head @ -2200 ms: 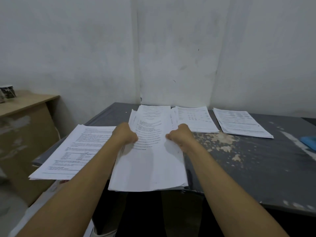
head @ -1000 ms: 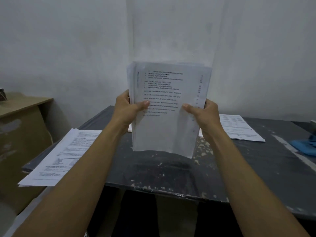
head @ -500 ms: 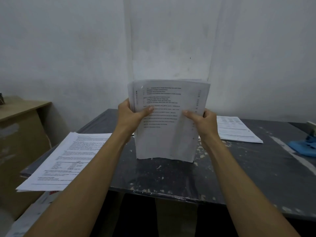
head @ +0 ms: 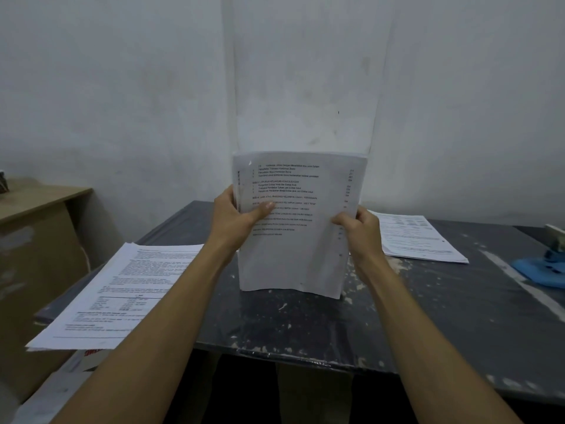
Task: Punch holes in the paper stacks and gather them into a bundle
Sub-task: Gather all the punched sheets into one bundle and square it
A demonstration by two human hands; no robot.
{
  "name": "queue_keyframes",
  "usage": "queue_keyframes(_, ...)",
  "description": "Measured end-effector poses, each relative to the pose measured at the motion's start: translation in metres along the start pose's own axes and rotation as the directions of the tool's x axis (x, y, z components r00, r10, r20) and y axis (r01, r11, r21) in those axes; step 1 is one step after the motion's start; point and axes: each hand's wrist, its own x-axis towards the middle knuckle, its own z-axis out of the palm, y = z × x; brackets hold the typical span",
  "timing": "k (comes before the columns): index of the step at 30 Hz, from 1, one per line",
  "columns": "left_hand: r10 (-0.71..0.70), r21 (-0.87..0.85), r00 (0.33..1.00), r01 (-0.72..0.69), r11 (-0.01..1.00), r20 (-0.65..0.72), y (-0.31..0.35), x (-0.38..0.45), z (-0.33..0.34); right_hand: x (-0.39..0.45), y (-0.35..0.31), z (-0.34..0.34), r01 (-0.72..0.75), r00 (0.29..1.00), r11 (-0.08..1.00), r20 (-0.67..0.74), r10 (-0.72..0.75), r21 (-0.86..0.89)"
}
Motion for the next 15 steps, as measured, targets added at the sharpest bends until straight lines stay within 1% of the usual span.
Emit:
queue_keyframes(4, -0.033, -0.01, 0.999, 0.033, 0.999, 0.03, -0.008, -0.004, 0.002, -0.006, 0.003, 0.004, -0.015, 1.0, 1.0, -0.006, 0.015, -0.005)
queue_keyframes(8, 0.039, -0.009, 0.999, -0.039, 0.999, 0.008, 0.001, -0.001, 0.006, -0.005, -0.007, 0.005, 0.034, 0.997, 0.999, -0.063, -0.033, 0.004)
queue_keyframes(10, 0.053, -0.024, 0.999, -0.053, 0.998, 0.011, 0.003, 0.0, 0.006, -0.003, -0.009, 0.004, 0.056, 0.996, 0.998, -0.071, -0.055, 0.012)
queue_keyframes(12, 0.032, -0.011, 0.999, -0.032, 0.999, 0.029, -0.002, -0.004, 0.006, -0.005, -0.003, 0.005, 0.028, 0.997, 1.0, -0.067, -0.027, 0.009)
queue_keyframes(15, -0.039, 0.035, 0.998, 0.037, 0.999, 0.05, -0.015, -0.011, 0.007, -0.01, 0.009, 0.005, -0.038, 0.997, 0.999, -0.067, 0.037, -0.015)
